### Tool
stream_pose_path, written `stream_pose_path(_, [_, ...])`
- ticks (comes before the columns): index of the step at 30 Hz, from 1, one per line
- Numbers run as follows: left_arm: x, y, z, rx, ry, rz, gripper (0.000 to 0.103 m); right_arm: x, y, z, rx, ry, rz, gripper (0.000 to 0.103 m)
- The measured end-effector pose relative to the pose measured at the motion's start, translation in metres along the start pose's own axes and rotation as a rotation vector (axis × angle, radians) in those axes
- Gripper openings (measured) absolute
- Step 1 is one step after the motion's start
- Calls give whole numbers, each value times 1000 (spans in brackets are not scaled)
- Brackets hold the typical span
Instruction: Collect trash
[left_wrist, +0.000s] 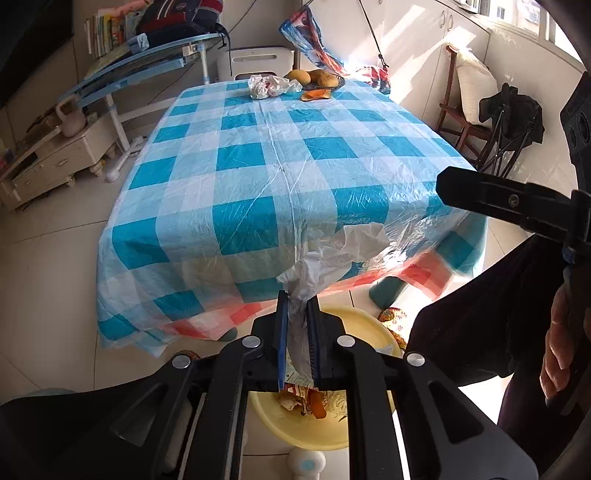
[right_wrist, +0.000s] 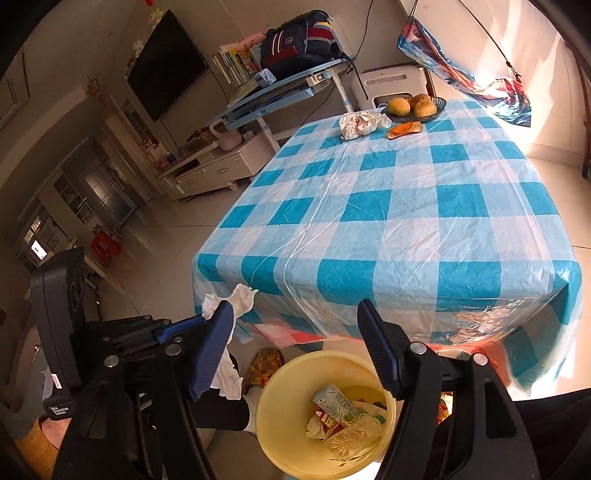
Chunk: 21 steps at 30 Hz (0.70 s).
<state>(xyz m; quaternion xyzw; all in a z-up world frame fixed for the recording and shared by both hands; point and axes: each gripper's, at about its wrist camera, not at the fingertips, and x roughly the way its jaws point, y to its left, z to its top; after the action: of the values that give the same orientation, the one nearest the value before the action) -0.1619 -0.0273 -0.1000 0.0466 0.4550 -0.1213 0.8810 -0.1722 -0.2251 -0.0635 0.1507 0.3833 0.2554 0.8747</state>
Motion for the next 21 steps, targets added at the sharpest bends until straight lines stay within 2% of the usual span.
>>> stream_pose_path(1, [0,-1,-2,3,6,-2,21,-3,-1,0,13,-19,-5,70])
stream_pose_path(3, [-5,-1,-5,2,-13,28,51,-9,-4,1,39,-51,-12,71])
stream_pose_path(6, [-18,4,-5,-25,-67,45,68,-13,-6,0,67,-78,-24,73])
stream_pose_path(9, [-30,13,-4,-61,-130,90,76,-13,-6,2,75,-85,-37,75])
stream_pose_path(16, [-60,36,-4,-164,-291,210,85,-9,6,0,37,-92,-67,77])
stream_pose_path(21, [-69,55,-2,-253,-342,268,88,-4,13,-2,-2,-90,-99,78])
